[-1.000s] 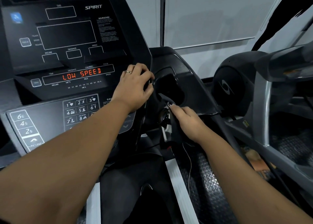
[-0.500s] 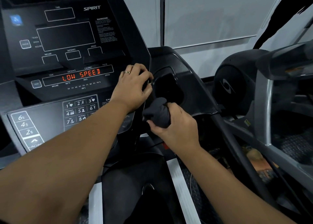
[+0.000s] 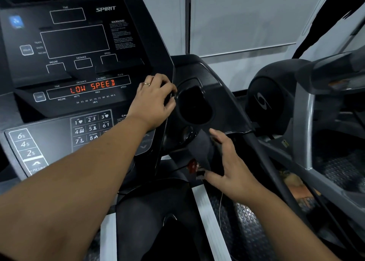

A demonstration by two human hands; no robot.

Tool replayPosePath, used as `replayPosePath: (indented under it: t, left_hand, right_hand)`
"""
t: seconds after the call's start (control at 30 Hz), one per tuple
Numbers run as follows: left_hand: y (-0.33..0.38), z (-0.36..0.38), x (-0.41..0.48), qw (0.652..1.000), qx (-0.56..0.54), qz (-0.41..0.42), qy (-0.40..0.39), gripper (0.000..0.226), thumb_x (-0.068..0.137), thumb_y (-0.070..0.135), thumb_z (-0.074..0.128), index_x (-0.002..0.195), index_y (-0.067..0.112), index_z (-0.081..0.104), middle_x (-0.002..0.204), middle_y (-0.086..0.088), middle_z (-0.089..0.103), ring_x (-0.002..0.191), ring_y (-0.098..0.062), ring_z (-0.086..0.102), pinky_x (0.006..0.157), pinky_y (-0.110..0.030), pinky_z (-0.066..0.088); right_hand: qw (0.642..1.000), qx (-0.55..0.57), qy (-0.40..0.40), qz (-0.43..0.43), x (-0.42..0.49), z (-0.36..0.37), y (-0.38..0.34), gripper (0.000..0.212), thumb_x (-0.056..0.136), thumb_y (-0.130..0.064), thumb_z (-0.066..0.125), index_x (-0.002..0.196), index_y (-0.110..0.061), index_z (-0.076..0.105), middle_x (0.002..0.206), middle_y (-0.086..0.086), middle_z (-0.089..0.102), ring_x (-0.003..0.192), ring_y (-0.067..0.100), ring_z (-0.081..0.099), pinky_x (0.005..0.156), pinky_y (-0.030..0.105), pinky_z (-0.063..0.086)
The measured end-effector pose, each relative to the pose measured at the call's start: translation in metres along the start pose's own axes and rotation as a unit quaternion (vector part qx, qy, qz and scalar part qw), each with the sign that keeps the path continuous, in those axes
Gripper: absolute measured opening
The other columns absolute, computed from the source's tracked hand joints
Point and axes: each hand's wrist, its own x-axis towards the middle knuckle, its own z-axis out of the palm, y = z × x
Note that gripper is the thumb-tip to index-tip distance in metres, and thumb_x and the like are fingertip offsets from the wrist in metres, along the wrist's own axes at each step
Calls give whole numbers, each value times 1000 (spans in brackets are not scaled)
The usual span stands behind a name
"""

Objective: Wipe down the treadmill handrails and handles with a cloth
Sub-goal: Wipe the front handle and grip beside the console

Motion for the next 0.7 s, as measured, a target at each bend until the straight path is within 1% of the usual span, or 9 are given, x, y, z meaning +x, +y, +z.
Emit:
replayPosePath:
  t: [0.1, 0.23, 0.3, 0.4, 0.43, 0.5, 0.57, 0.63, 0.7]
  left_hand:
    - [0, 0, 0, 1000, 3, 1, -1, 24, 92, 35, 50, 111, 25, 61, 119, 5, 46, 111, -18, 41, 98, -38, 36]
    - [0, 0, 0, 1000, 6, 1, -1, 23, 92, 35, 50, 111, 25, 60, 119, 6, 46, 111, -18, 42, 97, -38, 37]
    - [0, 0, 0, 1000, 8, 1, 0, 23, 93, 35, 50, 111, 25, 60, 119, 5, 46, 111, -18, 42, 97, -37, 37]
    - [0, 1, 0, 1000, 12, 2, 0, 24, 93, 35, 50, 112, 25, 60, 120, 5, 46, 112, -18, 42, 97, -37, 36]
    - [0, 1, 0, 1000, 13, 2, 1, 24, 93, 35, 50, 112, 25, 60, 120, 5, 46, 111, -18, 42, 97, -36, 36]
    - [0, 1, 0, 1000, 17, 2, 1, 23, 93, 35, 50, 111, 25, 60, 119, 5, 46, 110, -18, 42, 97, -36, 36]
    - [0, 2, 0, 1000, 19, 1, 3, 23, 92, 34, 50, 110, 25, 60, 119, 5, 47, 109, -18, 42, 96, -36, 37]
    - [0, 2, 0, 1000, 20, 0, 4, 23, 92, 34, 50, 110, 25, 61, 118, 5, 47, 108, -18, 42, 96, -36, 38]
    - [0, 3, 0, 1000, 20, -2, 7, 23, 91, 34, 50, 110, 25, 61, 118, 5, 47, 108, -18, 42, 96, -35, 37]
  right_hand:
    - [996, -44, -65, -34, -7, -9, -10, 93, 71, -41, 64, 145, -58, 10, 152, -26, 11, 140, -1, 25, 111, 36, 36]
    - [995, 37, -96, -13, -6, -21, -10, 77, 79, -44, 52, 145, -61, 15, 154, -33, 14, 143, -8, 18, 118, 36, 26]
    - [995, -1, -100, -9, -2, -25, -10, 78, 83, -36, 55, 144, -62, 14, 151, -36, 19, 140, -9, 23, 117, 33, 28]
    - [982, -162, -87, -35, 9, -23, -8, 98, 83, -24, 68, 146, -59, 2, 146, -26, 33, 130, 1, 41, 107, 29, 41]
    - [980, -181, -71, -38, 13, -21, -7, 98, 81, -25, 70, 147, -57, 5, 142, -20, 40, 124, 6, 47, 103, 28, 44]
    - [977, -202, -13, -61, 22, -13, 0, 86, 75, -32, 72, 147, -42, 26, 132, -11, 54, 114, 14, 57, 94, 29, 48]
    - [968, -225, 63, -87, 29, 0, 8, 70, 69, -32, 76, 133, -21, 48, 112, -3, 65, 97, 21, 64, 77, 25, 47]
    - [954, -237, 153, -103, 31, 18, 14, 57, 64, -26, 81, 113, -14, 55, 91, -1, 67, 79, 21, 66, 66, 21, 42]
    - [940, -236, 219, -109, 32, 30, 15, 51, 61, -24, 84, 102, -11, 58, 81, -1, 65, 69, 18, 63, 60, 21, 40]
